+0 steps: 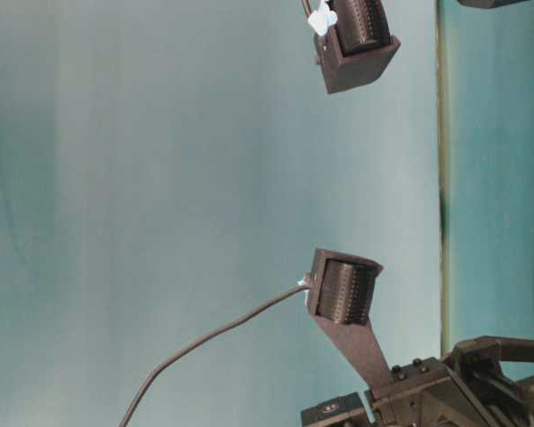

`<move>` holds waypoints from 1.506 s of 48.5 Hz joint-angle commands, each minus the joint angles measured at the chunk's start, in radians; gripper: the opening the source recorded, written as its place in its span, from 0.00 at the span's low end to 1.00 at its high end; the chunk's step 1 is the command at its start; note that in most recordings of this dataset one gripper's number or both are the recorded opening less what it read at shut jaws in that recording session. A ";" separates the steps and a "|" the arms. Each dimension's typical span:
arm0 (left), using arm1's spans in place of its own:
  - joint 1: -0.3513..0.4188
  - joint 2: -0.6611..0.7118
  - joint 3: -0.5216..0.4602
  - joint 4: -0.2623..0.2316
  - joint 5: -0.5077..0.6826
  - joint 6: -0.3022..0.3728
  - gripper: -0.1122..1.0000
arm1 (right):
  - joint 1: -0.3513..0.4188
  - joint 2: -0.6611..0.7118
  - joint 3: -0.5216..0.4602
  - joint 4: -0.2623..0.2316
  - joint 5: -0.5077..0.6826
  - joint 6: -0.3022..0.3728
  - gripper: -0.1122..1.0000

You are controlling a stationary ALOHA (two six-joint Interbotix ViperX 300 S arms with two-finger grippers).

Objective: Insert the washer onto the shaft with both hands.
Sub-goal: 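Lower left gripper over washer and right gripper over shaft, then close left gripper on washer and right gripper on shaft hex collar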

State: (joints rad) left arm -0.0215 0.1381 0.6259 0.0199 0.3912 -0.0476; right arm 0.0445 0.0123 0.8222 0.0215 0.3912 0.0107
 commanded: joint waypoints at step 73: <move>-0.005 -0.005 -0.014 0.002 -0.011 0.000 0.65 | -0.020 -0.003 -0.003 0.002 -0.003 -0.002 0.62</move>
State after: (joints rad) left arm -0.0245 0.1396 0.6243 0.0199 0.3850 -0.0460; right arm 0.0291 0.0123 0.8222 0.0245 0.3896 0.0107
